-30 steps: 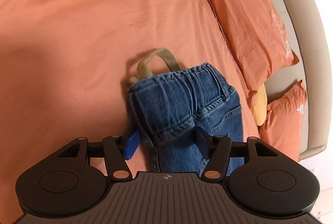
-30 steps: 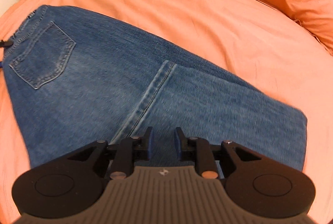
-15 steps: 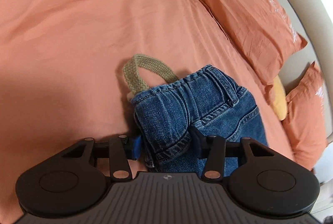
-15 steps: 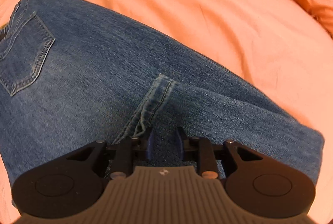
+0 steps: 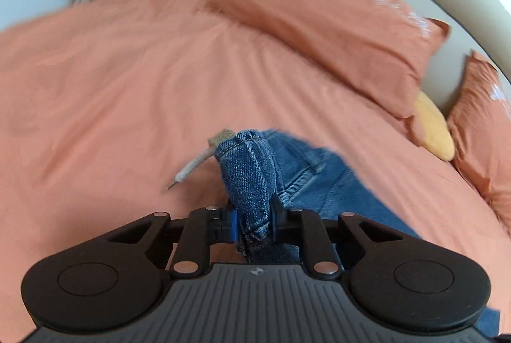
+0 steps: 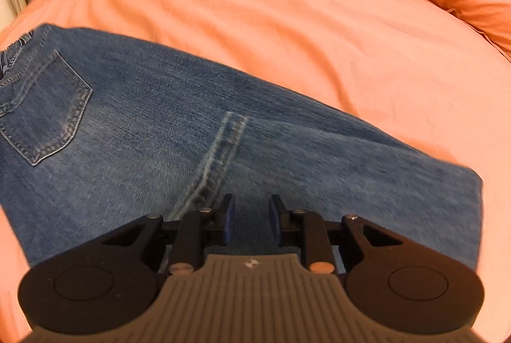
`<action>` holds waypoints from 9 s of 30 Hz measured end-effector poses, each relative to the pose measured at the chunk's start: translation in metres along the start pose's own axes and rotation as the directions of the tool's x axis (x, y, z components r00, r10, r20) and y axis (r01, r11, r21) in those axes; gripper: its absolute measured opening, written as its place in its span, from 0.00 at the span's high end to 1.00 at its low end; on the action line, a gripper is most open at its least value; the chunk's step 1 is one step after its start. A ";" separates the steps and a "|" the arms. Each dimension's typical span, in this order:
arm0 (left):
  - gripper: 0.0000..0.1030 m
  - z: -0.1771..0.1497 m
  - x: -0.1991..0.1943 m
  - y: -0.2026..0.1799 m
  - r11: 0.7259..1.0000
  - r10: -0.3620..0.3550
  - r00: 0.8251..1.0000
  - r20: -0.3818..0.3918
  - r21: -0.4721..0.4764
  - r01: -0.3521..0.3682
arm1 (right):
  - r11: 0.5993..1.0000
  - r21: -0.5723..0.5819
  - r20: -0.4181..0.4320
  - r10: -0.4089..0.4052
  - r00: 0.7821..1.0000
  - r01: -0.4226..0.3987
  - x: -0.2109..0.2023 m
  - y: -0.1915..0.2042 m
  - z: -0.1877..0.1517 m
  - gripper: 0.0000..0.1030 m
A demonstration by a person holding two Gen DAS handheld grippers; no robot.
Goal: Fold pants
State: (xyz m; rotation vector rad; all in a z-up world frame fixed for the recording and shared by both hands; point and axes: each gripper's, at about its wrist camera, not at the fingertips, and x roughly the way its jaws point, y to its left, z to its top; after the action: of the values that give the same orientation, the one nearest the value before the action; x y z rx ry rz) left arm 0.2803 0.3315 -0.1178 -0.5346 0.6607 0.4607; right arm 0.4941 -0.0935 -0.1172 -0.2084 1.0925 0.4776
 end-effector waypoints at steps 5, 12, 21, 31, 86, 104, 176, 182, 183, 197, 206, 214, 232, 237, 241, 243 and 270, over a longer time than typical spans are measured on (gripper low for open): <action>0.82 0.007 -0.043 -0.059 0.986 -0.012 0.994 0.105 0.165 -0.005 | 0.997 0.053 0.045 0.049 0.998 -0.052 -0.040 -0.017 -0.021 0.81; 0.82 -0.011 -0.115 -0.176 0.912 -0.112 0.970 0.218 0.411 0.013 | 0.989 0.100 0.102 0.101 0.990 -0.111 -0.092 -0.044 -0.053 0.81; 0.82 -0.112 -0.142 -0.313 0.705 -0.225 0.951 0.214 0.709 0.007 | 0.964 0.205 0.151 0.139 0.979 -0.168 -0.122 -0.087 -0.106 0.80; 0.82 -0.278 -0.104 -0.375 0.442 -0.218 0.974 -0.057 0.884 0.151 | 0.932 0.316 0.127 0.143 0.982 -0.176 -0.123 -0.139 -0.164 0.80; 0.41 -0.116 -0.029 -0.161 0.766 -0.251 0.855 -0.453 0.447 0.461 | 0.911 0.261 0.282 0.243 0.928 -0.318 -0.128 -0.070 -0.013 0.96; 0.43 -0.118 -0.023 -0.199 0.734 -0.180 0.874 -0.452 0.529 0.425 | 0.776 0.586 0.154 0.177 0.972 -0.234 -0.045 -0.130 -0.104 0.96; 0.58 -0.106 0.086 -0.279 0.748 -0.054 0.937 -0.345 0.607 0.266 | 0.808 0.572 0.103 0.097 0.990 -0.139 -0.011 -0.232 -0.059 0.73; 0.58 -0.106 0.021 -0.254 0.702 -0.135 0.928 -0.346 0.628 0.336 | 0.903 0.429 0.134 -0.038 0.990 -0.023 -0.063 -0.196 -0.073 0.69; 0.58 -0.108 0.011 -0.250 0.695 -0.144 0.925 -0.353 0.629 0.348 | 0.917 0.400 0.143 -0.058 0.988 -0.004 -0.071 -0.188 -0.077 0.71; 0.66 -0.191 -0.035 -0.183 0.653 -0.078 0.890 -0.450 0.651 0.387 | 0.906 0.423 0.222 -0.109 0.969 0.005 -0.058 -0.137 -0.162 0.83; 0.61 -0.175 -0.064 -0.147 0.775 -0.192 0.896 -0.401 0.498 0.389 | 0.846 0.533 0.361 -0.213 0.908 -0.014 -0.082 -0.110 -0.175 0.82; 0.43 -0.217 -0.096 -0.126 0.783 -0.201 0.913 -0.355 0.502 0.368 | 0.925 0.349 0.455 -0.029 0.890 -0.148 -0.081 -0.027 -0.184 0.83; 0.72 -0.234 -0.075 -0.142 0.864 -0.154 0.957 -0.247 0.435 0.252 | 0.928 0.344 0.439 -0.025 0.898 -0.142 -0.053 -0.037 -0.191 0.86; 0.80 -0.224 -0.093 -0.153 0.635 -0.114 0.950 -0.289 0.715 0.294 | 0.921 0.365 0.417 -0.031 0.908 -0.137 -0.052 -0.042 -0.194 0.86; 0.81 -0.234 -0.098 -0.162 0.368 -0.061 0.952 -0.300 0.880 0.301 | 0.908 0.400 0.382 -0.043 0.923 -0.123 -0.047 -0.048 -0.195 0.85; 0.81 -0.240 -0.090 -0.163 0.296 -0.029 0.946 -0.322 0.901 0.316 | 0.896 0.421 0.374 -0.030 0.927 -0.141 -0.044 -0.053 -0.197 0.85; 0.52 -0.203 -0.121 -0.142 0.437 -0.076 0.900 -0.429 0.797 0.416 | 0.752 0.626 0.428 -0.108 0.897 -0.208 -0.086 -0.101 -0.239 0.49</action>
State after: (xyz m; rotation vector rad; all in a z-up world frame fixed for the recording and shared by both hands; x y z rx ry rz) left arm 0.1832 0.0736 -0.1272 0.3235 1.0264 -0.3203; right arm 0.3185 -0.2987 -0.1562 0.5495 0.7539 0.1417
